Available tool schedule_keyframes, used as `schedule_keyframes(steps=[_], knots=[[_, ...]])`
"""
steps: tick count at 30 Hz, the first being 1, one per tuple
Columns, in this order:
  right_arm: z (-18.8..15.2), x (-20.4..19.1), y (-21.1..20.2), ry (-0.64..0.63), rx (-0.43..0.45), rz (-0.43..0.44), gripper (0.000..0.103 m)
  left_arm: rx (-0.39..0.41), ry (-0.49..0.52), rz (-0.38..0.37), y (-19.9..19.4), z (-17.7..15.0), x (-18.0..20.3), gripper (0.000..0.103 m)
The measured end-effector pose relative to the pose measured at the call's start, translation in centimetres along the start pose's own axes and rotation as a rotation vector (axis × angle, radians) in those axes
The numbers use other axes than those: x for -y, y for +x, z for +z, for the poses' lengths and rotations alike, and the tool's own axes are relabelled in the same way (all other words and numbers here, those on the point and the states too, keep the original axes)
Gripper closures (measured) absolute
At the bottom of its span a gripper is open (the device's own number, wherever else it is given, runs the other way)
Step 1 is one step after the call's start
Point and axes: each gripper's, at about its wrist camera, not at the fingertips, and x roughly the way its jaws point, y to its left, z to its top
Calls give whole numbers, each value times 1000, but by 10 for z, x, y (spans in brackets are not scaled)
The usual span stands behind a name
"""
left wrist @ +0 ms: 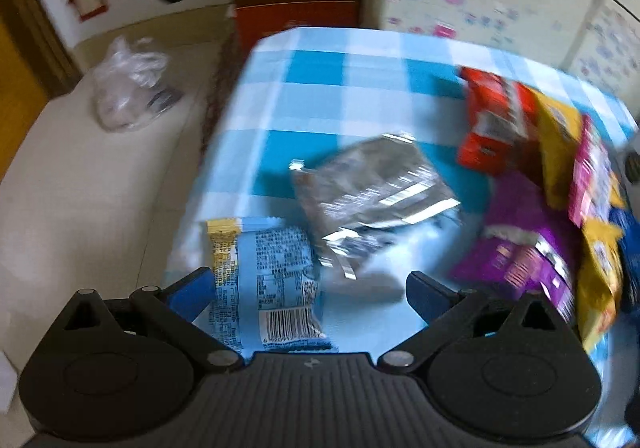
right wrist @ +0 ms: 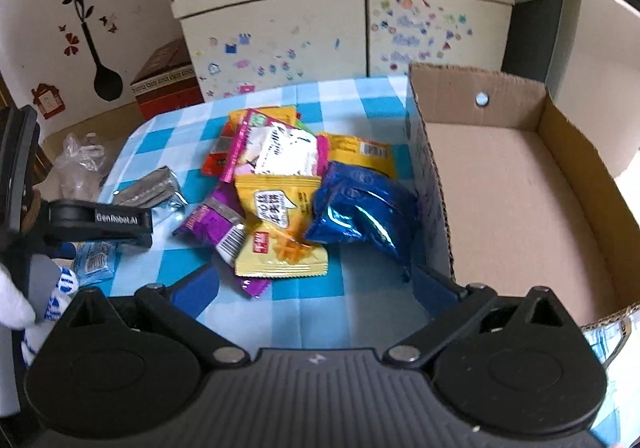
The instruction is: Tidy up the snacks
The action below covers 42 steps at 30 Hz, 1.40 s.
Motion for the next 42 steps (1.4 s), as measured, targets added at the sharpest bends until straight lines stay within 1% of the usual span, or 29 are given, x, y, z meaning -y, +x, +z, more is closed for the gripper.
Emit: schedule_keyframes(steps=[4, 7, 9, 12, 16, 19, 23, 25, 30, 35, 38, 42], knots=[[2, 12, 4, 45, -10, -17, 1, 7, 37, -41, -3, -7, 12, 0], [2, 17, 3, 65, -7, -30, 1, 10, 45, -79, -7, -8, 21, 0], [3, 19, 2, 70, 2, -71, 1, 4, 42, -121, -10, -9, 25, 0], [4, 27, 2, 102, 12, -122, 1, -3, 57, -154, -14, -11, 33, 0], [8, 33, -2, 133, 19, -110, 1, -10, 83, -152, -24, -15, 41, 0], [11, 25, -8, 81, 46, -121, 1, 0, 84, -156, -38, -16, 41, 0], [16, 17, -17, 40, 66, -110, 1, 21, 116, -121, -58, -17, 44, 0], [18, 14, -20, 30, 59, -108, 1, 32, 124, -110, -67, -17, 45, 0], [22, 10, -25, 14, 23, -142, 1, 57, 119, -88, -85, -17, 44, 0], [29, 5, -28, 10, -9, -125, 1, 87, 131, -50, -100, -17, 45, 0], [39, 5, -28, 17, -20, -122, 1, 109, 129, -50, -108, -14, 42, 0], [54, 2, -30, -31, -3, -133, 1, 118, 93, -57, -114, -8, 39, 0]])
